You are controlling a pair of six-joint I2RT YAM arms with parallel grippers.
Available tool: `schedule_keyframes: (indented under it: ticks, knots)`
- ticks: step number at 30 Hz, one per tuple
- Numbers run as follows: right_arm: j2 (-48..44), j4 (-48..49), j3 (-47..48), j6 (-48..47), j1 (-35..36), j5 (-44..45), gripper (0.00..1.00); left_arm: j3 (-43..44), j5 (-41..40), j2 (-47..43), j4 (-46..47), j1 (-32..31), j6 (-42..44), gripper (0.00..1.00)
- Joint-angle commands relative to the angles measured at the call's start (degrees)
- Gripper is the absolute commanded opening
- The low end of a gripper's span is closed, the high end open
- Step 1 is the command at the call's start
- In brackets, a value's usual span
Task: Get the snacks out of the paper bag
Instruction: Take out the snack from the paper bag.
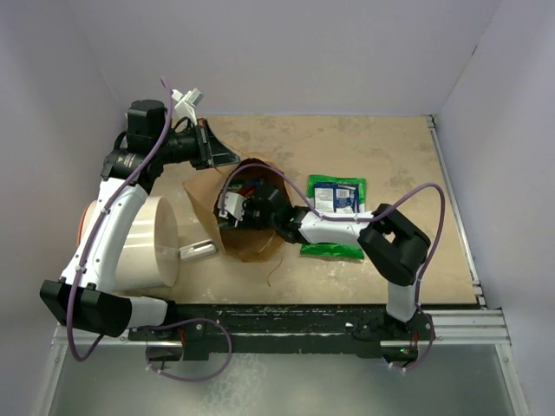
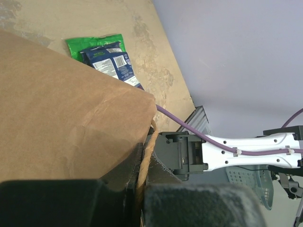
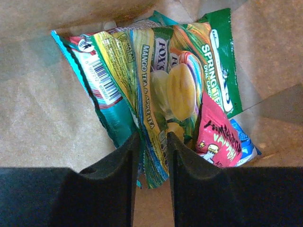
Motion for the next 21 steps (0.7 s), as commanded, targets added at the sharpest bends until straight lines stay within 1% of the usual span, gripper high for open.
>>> schedule_keyframes:
  ticks: [1,12,18,21]
  knots:
    - [0.4,0.9,3.6,-1.0,-0.3,-2.2,0.33,1.2,0.8,-0.7,1.0,-0.3,1.1,0.0]
    - [3.7,-0.7,4.9,-3.1,-0.3,-3.6,0.38,1.2,0.7,-0.7,1.0,-0.3,0.9,0.0]
    - [5.9,-2.0,7.9,-4.8,-0.3,-2.7,0.41,1.2,0.6,-0.6,1.0,-0.3,0.8,0.0]
    - [7.0,-2.9,9.2,-5.7,-0.3,-2.8,0.41,1.1,0.6,-0.7,1.0,-0.3,0.7,0.0]
